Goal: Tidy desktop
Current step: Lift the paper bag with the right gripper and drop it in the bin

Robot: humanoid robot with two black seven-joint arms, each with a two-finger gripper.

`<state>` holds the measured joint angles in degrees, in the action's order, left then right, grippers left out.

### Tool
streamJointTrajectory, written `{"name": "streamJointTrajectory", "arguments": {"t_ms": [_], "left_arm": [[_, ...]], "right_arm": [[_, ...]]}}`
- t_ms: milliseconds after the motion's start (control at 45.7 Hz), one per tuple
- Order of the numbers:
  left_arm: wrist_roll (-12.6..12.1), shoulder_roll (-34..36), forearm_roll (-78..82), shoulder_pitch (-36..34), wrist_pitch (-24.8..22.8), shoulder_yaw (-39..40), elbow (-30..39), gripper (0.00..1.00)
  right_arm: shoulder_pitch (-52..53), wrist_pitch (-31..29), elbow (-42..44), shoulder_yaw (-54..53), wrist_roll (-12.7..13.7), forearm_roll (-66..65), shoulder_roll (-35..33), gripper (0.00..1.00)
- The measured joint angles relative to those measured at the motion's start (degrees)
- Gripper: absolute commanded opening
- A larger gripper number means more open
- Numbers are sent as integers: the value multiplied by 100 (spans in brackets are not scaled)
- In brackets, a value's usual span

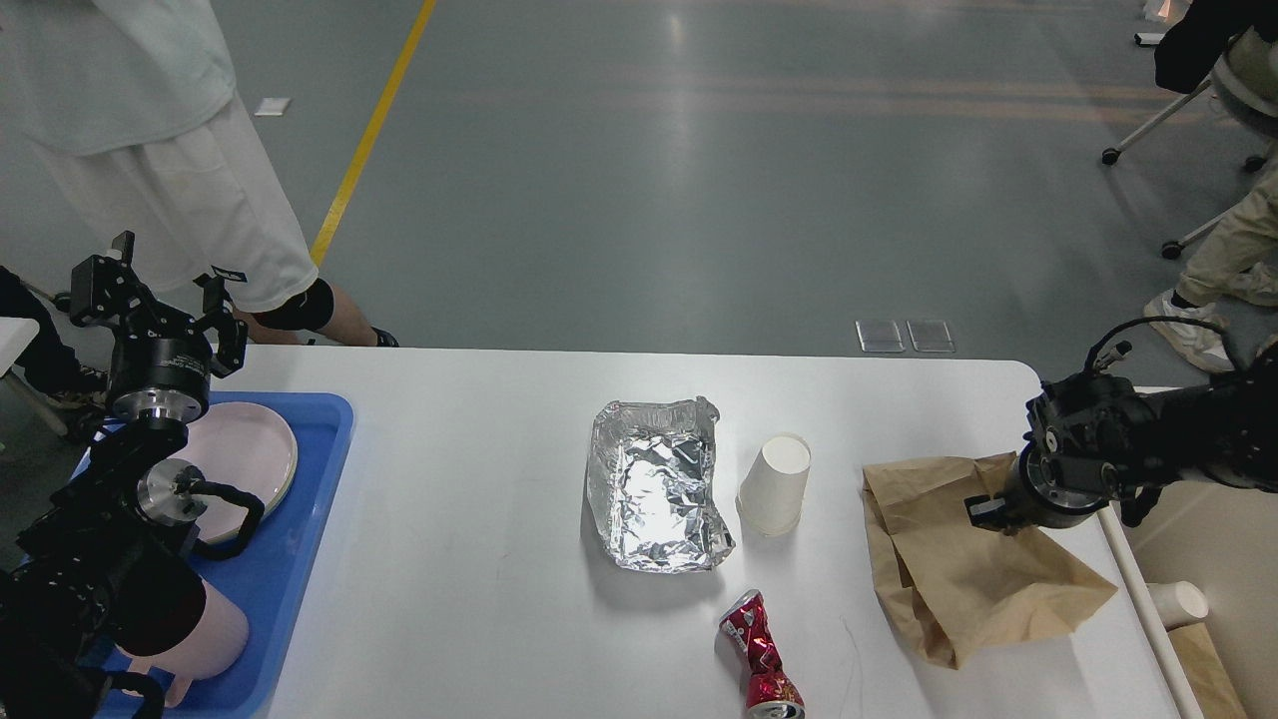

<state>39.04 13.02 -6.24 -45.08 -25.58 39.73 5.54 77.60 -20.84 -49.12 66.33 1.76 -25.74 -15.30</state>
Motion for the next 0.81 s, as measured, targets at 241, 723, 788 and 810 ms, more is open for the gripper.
{"name": "streamJointTrajectory", "arguments": {"t_ms": [241,723,788,810], "left_arm": [[0,-1,0,5,0,0,0,97],[0,1,1,4,0,0,0,97],[0,1,-1,4,0,0,0,97],[0,1,0,4,0,0,0,97]], "right_arm": [[738,11,-203,-143,0,-1,-452,0],[3989,-691,-612,-147,12,18,-1681,0],[4100,-686,-555,-138,36,19,-1746,0],[4104,-677,-512,-125,45,18,-1771,0]]}}
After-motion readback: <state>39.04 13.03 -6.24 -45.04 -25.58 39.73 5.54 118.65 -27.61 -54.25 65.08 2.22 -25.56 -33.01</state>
